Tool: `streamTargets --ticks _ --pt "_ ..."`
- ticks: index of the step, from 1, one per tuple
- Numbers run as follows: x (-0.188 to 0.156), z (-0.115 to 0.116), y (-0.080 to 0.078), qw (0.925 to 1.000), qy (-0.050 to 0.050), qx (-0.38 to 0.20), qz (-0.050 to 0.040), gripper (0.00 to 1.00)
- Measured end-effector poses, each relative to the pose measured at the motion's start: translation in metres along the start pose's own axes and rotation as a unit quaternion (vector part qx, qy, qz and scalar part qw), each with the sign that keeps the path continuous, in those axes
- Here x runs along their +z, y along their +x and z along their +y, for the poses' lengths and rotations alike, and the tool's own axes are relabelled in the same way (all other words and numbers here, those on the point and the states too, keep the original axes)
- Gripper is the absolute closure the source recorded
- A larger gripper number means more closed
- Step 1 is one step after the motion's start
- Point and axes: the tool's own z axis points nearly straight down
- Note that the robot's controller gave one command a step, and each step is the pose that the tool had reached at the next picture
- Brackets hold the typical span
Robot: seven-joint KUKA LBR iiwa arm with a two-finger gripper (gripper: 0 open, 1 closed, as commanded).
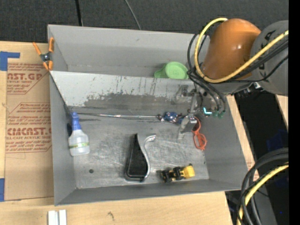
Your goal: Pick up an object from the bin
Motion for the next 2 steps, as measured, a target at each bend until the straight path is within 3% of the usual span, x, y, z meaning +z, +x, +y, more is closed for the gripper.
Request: streamTargets --ticks 1,2 --pt "-0.005 0.000 -0.002 1.0000 0.000 0.000 -0.0040 0.00" --pt "0.034 -0.007 -0.004 0.9994 0.001 -0.035 -0.0071 0.00"
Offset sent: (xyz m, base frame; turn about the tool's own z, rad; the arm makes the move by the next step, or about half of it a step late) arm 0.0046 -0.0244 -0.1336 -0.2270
